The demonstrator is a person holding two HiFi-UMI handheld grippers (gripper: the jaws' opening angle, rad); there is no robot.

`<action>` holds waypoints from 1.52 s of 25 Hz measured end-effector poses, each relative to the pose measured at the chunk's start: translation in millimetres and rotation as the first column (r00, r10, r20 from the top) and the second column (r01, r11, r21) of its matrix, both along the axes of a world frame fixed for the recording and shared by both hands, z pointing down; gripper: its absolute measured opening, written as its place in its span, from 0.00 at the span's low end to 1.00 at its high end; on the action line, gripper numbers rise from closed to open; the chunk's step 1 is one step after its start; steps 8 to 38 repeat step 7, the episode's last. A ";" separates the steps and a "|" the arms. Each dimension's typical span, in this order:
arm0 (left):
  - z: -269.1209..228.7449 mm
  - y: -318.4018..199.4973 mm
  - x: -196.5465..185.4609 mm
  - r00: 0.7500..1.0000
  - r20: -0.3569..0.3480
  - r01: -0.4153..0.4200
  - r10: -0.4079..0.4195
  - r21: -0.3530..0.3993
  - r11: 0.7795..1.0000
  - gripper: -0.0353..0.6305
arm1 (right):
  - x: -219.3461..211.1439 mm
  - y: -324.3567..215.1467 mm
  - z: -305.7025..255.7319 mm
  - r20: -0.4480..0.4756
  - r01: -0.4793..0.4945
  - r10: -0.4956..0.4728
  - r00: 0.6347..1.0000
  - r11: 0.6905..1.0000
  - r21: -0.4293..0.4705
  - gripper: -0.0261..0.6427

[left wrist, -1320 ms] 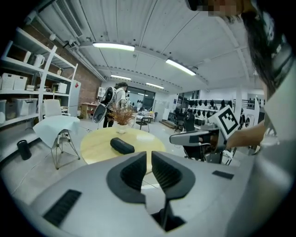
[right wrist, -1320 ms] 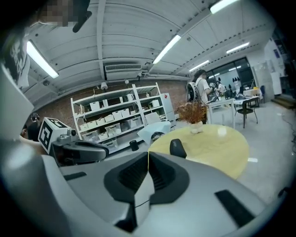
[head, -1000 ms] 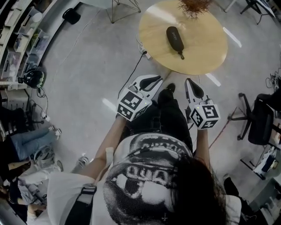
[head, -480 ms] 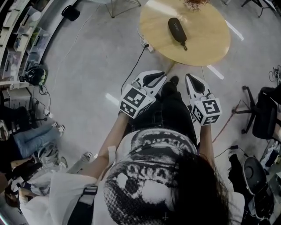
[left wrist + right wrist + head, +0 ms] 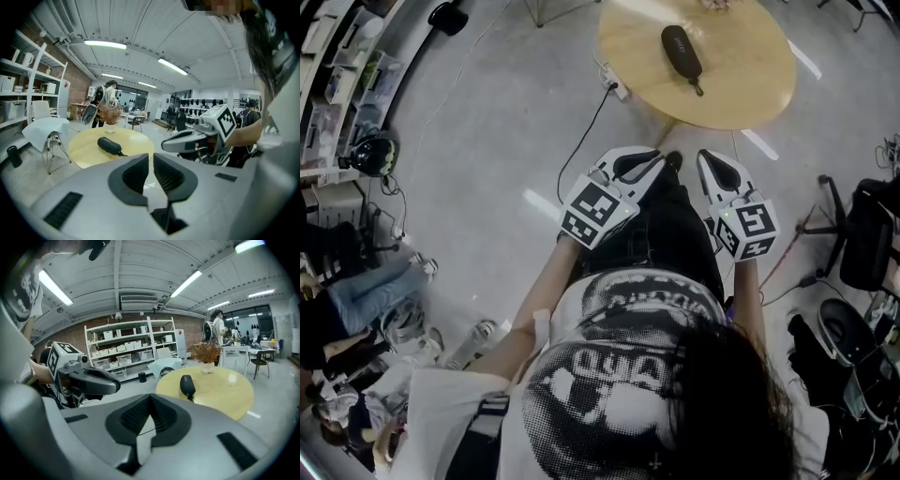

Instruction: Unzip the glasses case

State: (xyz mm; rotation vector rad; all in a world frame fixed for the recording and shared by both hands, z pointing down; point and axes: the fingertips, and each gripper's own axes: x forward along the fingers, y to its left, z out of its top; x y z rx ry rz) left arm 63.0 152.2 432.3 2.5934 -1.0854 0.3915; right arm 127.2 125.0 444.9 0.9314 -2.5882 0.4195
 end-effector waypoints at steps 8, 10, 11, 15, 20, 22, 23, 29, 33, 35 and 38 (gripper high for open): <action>6.7 -0.6 -3.2 1.000 0.015 -0.009 0.009 -0.023 1.000 0.11 | -5.7 -1.3 2.3 -0.007 0.007 -0.007 1.000 1.000 -0.014 0.03; 6.7 -0.6 -3.2 1.000 0.015 -0.009 0.009 -0.023 1.000 0.11 | -5.7 -1.3 2.3 -0.007 0.007 -0.007 1.000 1.000 -0.014 0.03; 6.7 -0.6 -3.2 1.000 0.015 -0.009 0.009 -0.023 1.000 0.11 | -5.7 -1.3 2.3 -0.007 0.007 -0.007 1.000 1.000 -0.014 0.03; 6.7 -0.6 -3.2 1.000 0.015 -0.009 0.009 -0.023 1.000 0.11 | -5.7 -1.3 2.3 -0.007 0.007 -0.007 1.000 1.000 -0.014 0.03; 6.7 -0.6 -3.2 1.000 0.015 -0.009 0.009 -0.023 1.000 0.11 | -5.7 -1.3 2.3 -0.007 0.007 -0.007 1.000 1.000 -0.014 0.03; 6.7 -0.6 -3.2 1.000 0.015 -0.009 0.009 -0.023 1.000 0.11 | -5.7 -1.3 2.3 -0.007 0.007 -0.007 1.000 1.000 -0.014 0.03; 6.7 -0.6 -3.2 1.000 0.015 -0.009 0.009 -0.023 1.000 0.11 | -5.7 -1.3 2.3 -0.007 0.007 -0.007 1.000 1.000 -0.014 0.03; 6.7 -0.6 -3.2 1.000 0.015 -0.009 0.009 -0.023 1.000 0.11 | -5.7 -1.3 2.3 -0.007 0.007 -0.007 1.000 1.000 -0.014 0.03; 6.7 -0.6 -3.2 1.000 0.015 -0.009 0.009 -0.023 1.000 0.11 | -5.7 -1.3 2.3 -0.007 0.007 -0.007 1.000 1.000 -0.014 0.03; 6.7 -0.6 -3.2 1.000 0.015 -0.009 0.009 -0.023 1.000 0.11 | -5.7 -1.3 2.3 -0.007 0.007 -0.007 1.000 1.000 -0.014 0.03; 6.7 -0.6 -3.2 1.000 0.015 -0.009 0.009 -0.023 1.000 0.11 | -5.7 -1.3 2.3 -0.007 0.007 -0.007 1.000 1.000 -0.014 0.03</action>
